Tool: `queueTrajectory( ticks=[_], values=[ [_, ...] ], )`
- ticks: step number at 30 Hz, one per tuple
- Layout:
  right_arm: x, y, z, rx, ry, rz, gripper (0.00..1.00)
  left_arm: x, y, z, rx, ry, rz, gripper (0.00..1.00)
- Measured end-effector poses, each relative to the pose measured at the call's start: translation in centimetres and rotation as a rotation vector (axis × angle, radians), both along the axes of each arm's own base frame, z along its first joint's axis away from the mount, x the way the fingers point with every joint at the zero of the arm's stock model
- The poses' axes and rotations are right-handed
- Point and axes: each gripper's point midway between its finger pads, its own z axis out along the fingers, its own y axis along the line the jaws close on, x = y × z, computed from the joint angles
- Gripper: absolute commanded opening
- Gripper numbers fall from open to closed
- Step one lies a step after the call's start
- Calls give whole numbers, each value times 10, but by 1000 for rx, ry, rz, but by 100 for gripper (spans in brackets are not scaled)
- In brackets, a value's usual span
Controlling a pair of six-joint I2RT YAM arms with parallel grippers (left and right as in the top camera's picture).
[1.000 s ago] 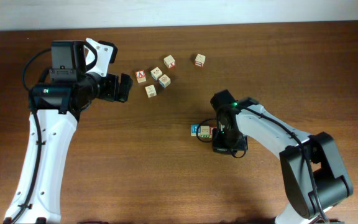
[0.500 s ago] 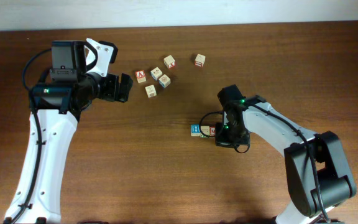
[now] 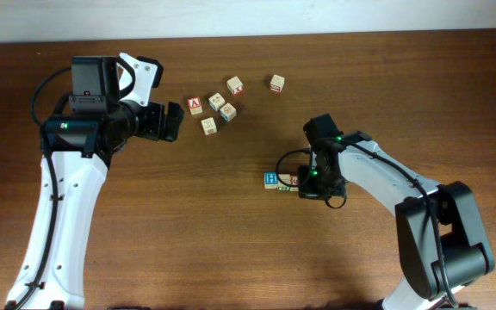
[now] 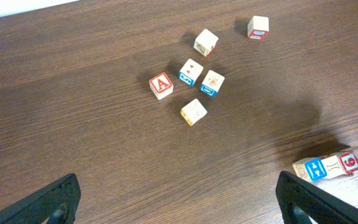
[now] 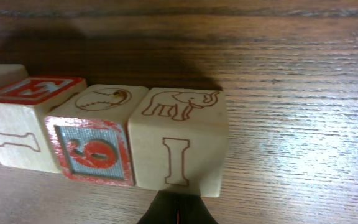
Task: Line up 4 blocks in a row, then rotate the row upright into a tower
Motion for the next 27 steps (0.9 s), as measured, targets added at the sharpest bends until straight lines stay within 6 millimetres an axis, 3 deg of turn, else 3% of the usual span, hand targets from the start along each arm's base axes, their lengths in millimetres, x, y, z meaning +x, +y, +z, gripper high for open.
queueTrajectory(
  ticks=[3, 9, 12, 14, 16, 18, 21, 27],
  values=[
    [5, 3, 9, 11, -12, 42, 4, 0, 0, 0, 0, 0, 0, 99],
    [9, 4, 71, 36, -79, 74, 4, 0, 0, 0, 0, 1, 0, 99],
    [25, -16, 99, 64, -174, 2, 4, 0, 0, 0, 0, 1, 0, 99],
    [49, -32, 100, 72, -250, -36, 4, 0, 0, 0, 0, 1, 0, 99],
    [70, -26, 94, 82, -313, -10, 4, 0, 0, 0, 0, 0, 0, 99],
    [84, -19, 75, 85, -320, -1, 4, 0, 0, 0, 0, 0, 0, 99],
    [76, -16, 36, 69, -210, -17, 4, 0, 0, 0, 0, -1, 0, 99],
    [62, -1, 18, 73, -137, 29, 4, 0, 0, 0, 0, -1, 0, 99]
  ],
)
